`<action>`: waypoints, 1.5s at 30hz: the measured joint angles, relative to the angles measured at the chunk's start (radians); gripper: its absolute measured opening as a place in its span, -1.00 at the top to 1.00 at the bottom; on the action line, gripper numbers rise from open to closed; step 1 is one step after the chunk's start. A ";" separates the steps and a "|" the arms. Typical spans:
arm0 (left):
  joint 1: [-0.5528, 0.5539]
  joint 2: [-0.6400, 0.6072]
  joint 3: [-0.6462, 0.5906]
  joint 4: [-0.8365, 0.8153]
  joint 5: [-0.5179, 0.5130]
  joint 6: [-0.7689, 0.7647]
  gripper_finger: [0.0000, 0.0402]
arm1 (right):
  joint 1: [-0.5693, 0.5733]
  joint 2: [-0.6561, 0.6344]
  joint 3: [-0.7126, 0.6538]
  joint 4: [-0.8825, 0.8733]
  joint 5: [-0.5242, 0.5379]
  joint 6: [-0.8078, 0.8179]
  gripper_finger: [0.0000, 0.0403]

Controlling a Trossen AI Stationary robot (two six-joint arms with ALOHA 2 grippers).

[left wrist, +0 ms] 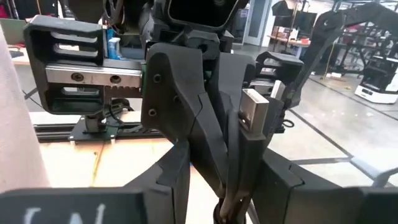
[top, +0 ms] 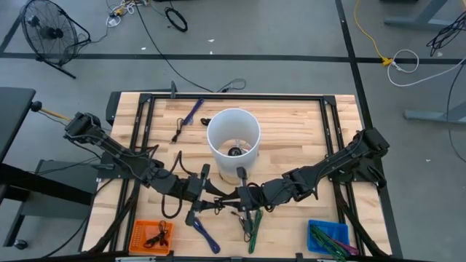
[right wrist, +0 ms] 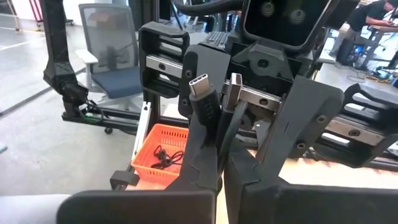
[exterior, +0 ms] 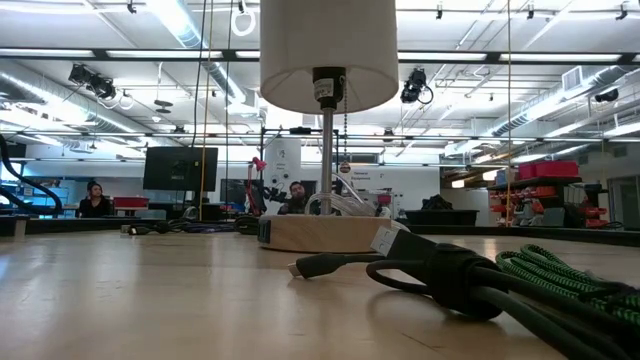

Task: Pick & Place USB Port
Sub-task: Put the black charger cable into the orange bin

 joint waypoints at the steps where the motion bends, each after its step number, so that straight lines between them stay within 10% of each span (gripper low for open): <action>1: -0.001 0.000 0.000 0.000 0.000 -0.001 0.35 | -0.001 -0.001 0.000 0.002 0.000 0.000 1.00; 13: -0.011 0.016 0.000 0.003 0.083 -0.020 -0.38 | -0.007 -0.074 0.009 0.056 -0.015 -0.033 1.00; 45: -0.003 0.019 -0.004 -0.002 -0.034 -0.012 -0.15 | 0.043 -0.024 0.006 -0.026 -0.044 0.064 0.99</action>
